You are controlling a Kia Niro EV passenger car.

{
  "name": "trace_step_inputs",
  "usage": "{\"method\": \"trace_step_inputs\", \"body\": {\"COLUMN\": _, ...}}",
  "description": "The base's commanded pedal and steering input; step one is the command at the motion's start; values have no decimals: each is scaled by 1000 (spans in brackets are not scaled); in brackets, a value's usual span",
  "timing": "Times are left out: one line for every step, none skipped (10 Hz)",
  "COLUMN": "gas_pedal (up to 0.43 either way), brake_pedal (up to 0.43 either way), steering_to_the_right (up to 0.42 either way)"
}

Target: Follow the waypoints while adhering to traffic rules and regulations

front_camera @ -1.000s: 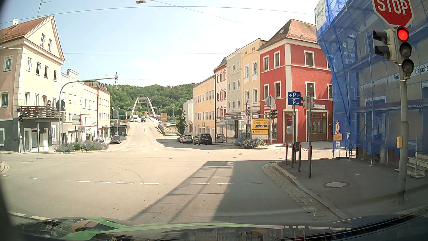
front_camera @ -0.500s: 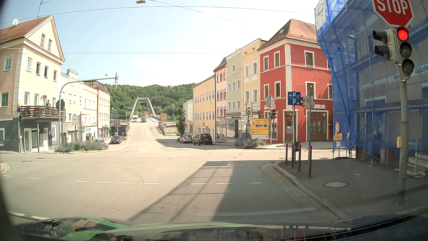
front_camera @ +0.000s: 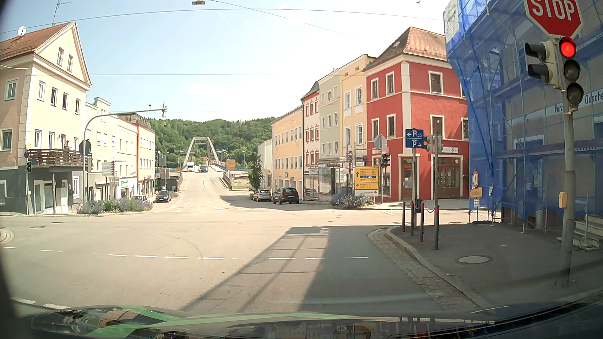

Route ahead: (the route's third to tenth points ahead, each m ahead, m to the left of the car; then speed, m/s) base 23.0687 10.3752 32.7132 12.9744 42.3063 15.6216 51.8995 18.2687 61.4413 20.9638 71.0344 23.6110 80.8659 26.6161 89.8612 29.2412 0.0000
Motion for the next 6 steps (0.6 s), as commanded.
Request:
{"method": "trace_step_inputs", "body": {"gas_pedal": 0, "brake_pedal": 311, "steering_to_the_right": 19}}
{"method": "trace_step_inputs", "body": {"gas_pedal": 0, "brake_pedal": 305, "steering_to_the_right": 18}}
{"method": "trace_step_inputs", "body": {"gas_pedal": 0, "brake_pedal": 311, "steering_to_the_right": 18}}
{"method": "trace_step_inputs", "body": {"gas_pedal": 0, "brake_pedal": 305, "steering_to_the_right": 19}}
{"method": "trace_step_inputs", "body": {"gas_pedal": 0, "brake_pedal": 311, "steering_to_the_right": 19}}
{"method": "trace_step_inputs", "body": {"gas_pedal": 0, "brake_pedal": 311, "steering_to_the_right": 18}}
